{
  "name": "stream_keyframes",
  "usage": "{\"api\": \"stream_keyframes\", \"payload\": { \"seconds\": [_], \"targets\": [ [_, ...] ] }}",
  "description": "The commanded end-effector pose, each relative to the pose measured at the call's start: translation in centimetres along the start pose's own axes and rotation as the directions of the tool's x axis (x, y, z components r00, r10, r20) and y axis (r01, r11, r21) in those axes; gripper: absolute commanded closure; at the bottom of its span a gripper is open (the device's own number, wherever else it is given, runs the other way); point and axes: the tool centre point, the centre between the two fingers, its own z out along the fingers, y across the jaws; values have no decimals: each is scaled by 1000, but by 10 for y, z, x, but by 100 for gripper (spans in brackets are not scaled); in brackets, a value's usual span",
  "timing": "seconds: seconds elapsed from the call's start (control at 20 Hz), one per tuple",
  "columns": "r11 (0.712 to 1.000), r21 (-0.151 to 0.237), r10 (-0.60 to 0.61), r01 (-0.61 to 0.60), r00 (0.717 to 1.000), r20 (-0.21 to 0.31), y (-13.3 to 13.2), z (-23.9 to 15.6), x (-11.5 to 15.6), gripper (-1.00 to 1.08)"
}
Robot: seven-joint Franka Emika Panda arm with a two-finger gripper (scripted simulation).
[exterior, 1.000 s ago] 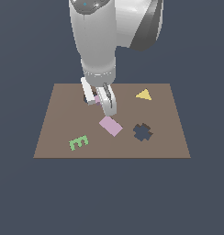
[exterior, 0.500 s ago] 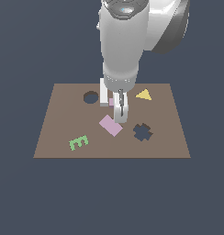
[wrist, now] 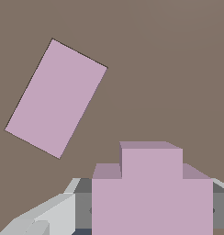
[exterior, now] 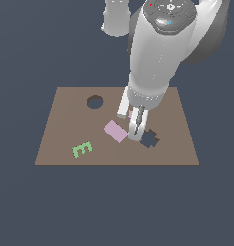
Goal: Insert a designated object into the corresponding slot on a board.
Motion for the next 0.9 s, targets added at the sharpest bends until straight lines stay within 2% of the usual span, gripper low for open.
{"api": "stream_keyframes", "payload": {
  "seconds": [0.0,0.4,0.85],
  "targets": [
    [997,0,72,-72,997,0,-8,-1,-12,108],
    [970,0,243,-243,970,0,-33,-1,-37,108],
    [936,0,352,-352,936,0,-52,-2,-50,108]
  ]
}}
